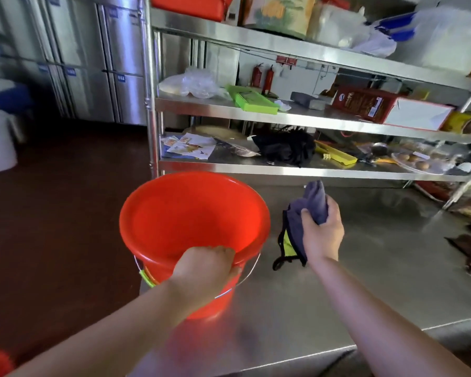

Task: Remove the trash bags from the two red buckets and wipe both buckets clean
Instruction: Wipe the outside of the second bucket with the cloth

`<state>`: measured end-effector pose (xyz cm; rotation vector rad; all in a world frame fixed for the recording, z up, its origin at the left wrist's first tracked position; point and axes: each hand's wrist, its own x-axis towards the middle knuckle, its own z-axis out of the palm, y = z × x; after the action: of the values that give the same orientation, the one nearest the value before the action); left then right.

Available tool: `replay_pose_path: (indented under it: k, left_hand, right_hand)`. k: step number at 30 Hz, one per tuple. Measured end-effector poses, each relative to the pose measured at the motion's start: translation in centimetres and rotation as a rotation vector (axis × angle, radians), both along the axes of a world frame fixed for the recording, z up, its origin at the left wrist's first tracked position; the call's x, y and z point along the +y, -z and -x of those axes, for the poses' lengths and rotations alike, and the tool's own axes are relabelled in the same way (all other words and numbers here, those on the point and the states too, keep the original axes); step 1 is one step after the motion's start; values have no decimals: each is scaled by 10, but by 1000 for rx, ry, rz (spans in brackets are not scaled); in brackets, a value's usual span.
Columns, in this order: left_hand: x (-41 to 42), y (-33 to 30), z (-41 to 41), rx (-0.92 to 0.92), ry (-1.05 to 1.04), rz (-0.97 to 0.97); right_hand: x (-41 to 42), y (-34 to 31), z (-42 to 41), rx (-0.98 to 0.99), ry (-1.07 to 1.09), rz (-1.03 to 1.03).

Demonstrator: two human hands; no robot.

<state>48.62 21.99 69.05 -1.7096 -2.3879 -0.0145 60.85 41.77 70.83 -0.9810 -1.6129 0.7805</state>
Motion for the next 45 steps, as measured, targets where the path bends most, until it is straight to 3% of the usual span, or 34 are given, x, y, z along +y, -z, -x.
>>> replay_pose_path:
  k: [10, 13, 16, 19, 24, 27, 33, 36, 40, 43, 45]
  left_hand:
    - [-32, -59, 16, -248, -204, -396]
    - [-41, -72, 33, -481, -324, -437]
    - [-52, -77, 56, -829, -381, -561]
    - [-61, -72, 72, -1046, -404, -659]
    - [-43, -55, 115, -1154, -584, -613]
    - [-36, -44, 129, -1250, -549, -704]
    - [-31, -33, 158, -1263, -560, -655]
    - [-28, -34, 168, -1172, -502, -616]
    - [-13, -39, 167, -1157, -382, -544]
    - [-8, -36, 170, -961, -367, -397]
    - [-5, -38, 171, -952, -355, -381]
  right_hand:
    - [8, 35, -35, -196, -339, 34]
    - [-5, 39, -29, -177, -426, 37]
    - [-10, 36, -26, -178, -510, -3]
    - [-15, 23, -25, -234, -576, -156]
    - [-39, -13, -5, -330, -726, -495]
    - [-60, -22, 27, -461, -718, -606]
    - [-100, 4, 80, -745, -772, -464]
    - [-105, 12, 87, -784, -719, -455]
    - [-122, 9, 98, -826, -525, -596]
    - [-128, 10, 118, -796, -528, -610]
    - [-121, 6, 138, -757, -556, -576]
